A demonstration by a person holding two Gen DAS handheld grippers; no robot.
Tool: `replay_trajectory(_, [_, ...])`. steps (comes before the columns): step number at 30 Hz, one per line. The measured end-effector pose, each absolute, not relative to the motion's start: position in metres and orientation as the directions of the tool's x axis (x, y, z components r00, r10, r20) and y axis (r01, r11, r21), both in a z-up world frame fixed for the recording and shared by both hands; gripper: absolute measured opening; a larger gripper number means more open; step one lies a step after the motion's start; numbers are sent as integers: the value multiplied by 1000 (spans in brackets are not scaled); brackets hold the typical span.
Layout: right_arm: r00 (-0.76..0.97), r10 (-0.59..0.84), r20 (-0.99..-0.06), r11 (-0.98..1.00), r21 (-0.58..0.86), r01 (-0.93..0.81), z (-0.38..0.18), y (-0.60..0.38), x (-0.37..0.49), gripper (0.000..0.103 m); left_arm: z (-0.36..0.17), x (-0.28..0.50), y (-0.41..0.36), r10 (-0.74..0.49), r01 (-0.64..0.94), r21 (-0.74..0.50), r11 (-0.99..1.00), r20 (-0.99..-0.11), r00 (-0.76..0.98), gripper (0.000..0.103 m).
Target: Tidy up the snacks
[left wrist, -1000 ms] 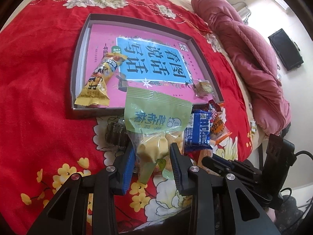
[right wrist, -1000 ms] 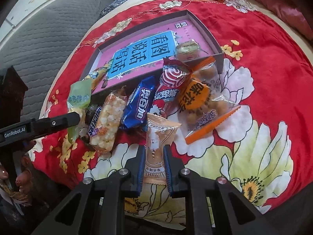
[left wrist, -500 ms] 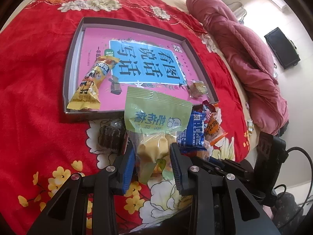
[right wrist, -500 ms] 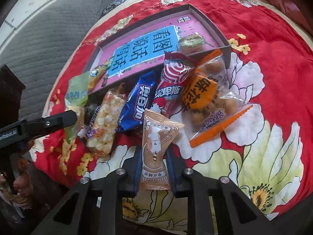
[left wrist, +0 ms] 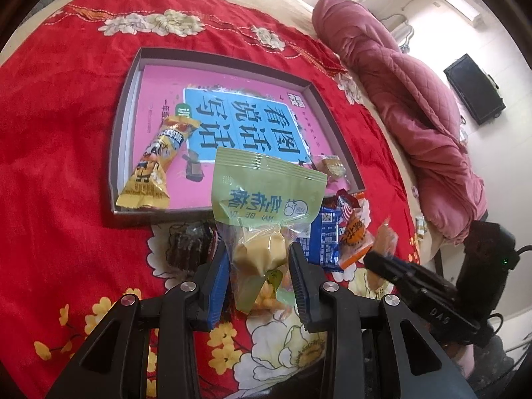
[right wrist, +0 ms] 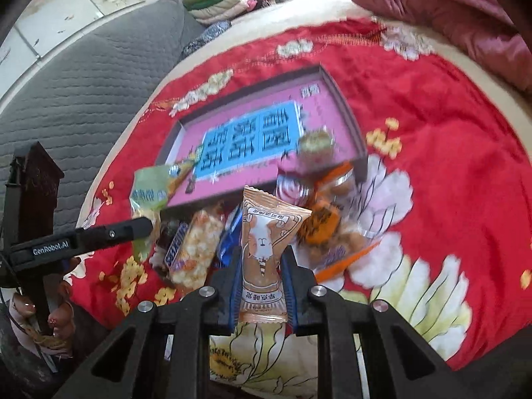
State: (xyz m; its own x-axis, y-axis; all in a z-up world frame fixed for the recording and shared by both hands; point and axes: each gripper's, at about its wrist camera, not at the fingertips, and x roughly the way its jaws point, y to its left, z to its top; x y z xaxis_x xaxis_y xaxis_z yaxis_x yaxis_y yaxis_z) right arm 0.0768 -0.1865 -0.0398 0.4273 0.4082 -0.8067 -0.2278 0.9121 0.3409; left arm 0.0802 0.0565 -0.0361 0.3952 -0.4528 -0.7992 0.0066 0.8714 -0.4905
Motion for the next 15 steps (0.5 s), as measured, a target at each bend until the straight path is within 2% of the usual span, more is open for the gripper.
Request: replay_trajectory(15, [494,428,-757,903,337,-266,-16,-172,114,22,-29,105,70,-409,-21,-473,881,-783,469,36])
